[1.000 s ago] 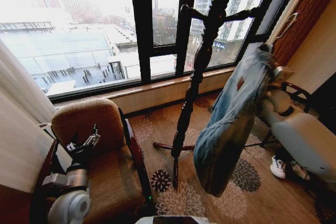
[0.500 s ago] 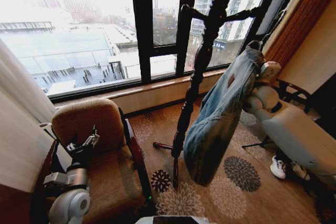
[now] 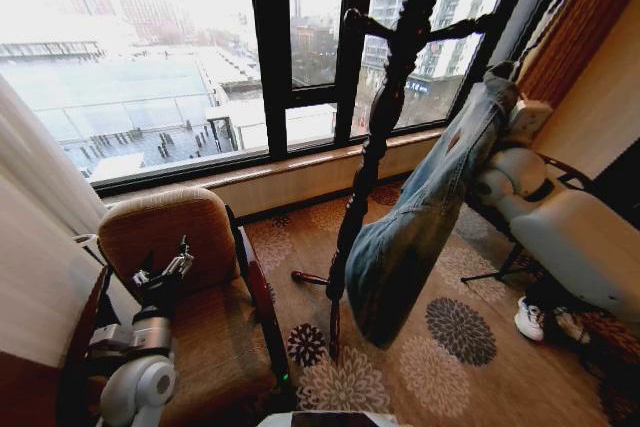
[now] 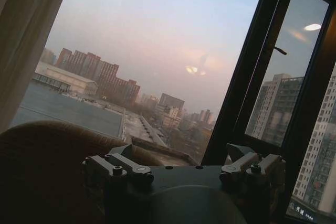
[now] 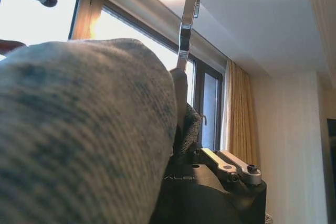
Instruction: Pick up the clothes from the bed and hang them on the clothes hanger.
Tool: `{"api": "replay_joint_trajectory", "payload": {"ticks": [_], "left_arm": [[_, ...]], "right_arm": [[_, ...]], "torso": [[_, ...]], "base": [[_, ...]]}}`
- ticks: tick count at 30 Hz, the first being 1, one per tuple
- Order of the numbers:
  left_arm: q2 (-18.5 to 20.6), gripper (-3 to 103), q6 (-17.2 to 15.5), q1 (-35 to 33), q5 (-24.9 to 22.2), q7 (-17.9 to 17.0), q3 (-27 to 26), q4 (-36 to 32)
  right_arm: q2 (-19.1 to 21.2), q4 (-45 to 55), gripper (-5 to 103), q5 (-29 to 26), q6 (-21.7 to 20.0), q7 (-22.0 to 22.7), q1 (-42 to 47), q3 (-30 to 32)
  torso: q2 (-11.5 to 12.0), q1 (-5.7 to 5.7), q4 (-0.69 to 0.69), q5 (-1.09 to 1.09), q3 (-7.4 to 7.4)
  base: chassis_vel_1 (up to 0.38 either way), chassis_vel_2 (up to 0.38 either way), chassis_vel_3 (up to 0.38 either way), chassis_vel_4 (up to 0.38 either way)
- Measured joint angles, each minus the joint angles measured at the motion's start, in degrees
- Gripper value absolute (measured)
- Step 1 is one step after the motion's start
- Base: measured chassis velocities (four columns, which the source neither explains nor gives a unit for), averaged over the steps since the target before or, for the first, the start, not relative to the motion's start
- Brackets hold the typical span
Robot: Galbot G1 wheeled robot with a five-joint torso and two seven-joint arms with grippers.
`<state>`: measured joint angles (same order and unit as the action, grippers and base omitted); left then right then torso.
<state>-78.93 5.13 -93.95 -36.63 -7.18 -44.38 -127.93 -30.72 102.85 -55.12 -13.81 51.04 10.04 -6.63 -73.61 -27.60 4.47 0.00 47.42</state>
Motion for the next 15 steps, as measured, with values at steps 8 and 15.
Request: {"api": "replay_joint_trajectory", "payload": {"ticks": [8,15], "left_arm": [[0.0,100,0.3,-0.2,-0.4,0.2,-0.5,0.3],[0.1,100,0.4,-0.2,-0.8,0.4,-0.9,0.4]], "right_arm": [[-2.6,-0.8,20,-0.2,-2.2,3.1,-2.6,-4.1],[-4.2,-0.8,20,-0.4,-2.5,3.7,-5.7,-7.7]], "torso": [[0.0,0.00,0.00,0.00,0.00],[0.0,0.00,0.00,-0.01,0.00]], "base": [[0.000,0.000,0.000,0.000],[0.000,0.000,0.000,0.000]]}}
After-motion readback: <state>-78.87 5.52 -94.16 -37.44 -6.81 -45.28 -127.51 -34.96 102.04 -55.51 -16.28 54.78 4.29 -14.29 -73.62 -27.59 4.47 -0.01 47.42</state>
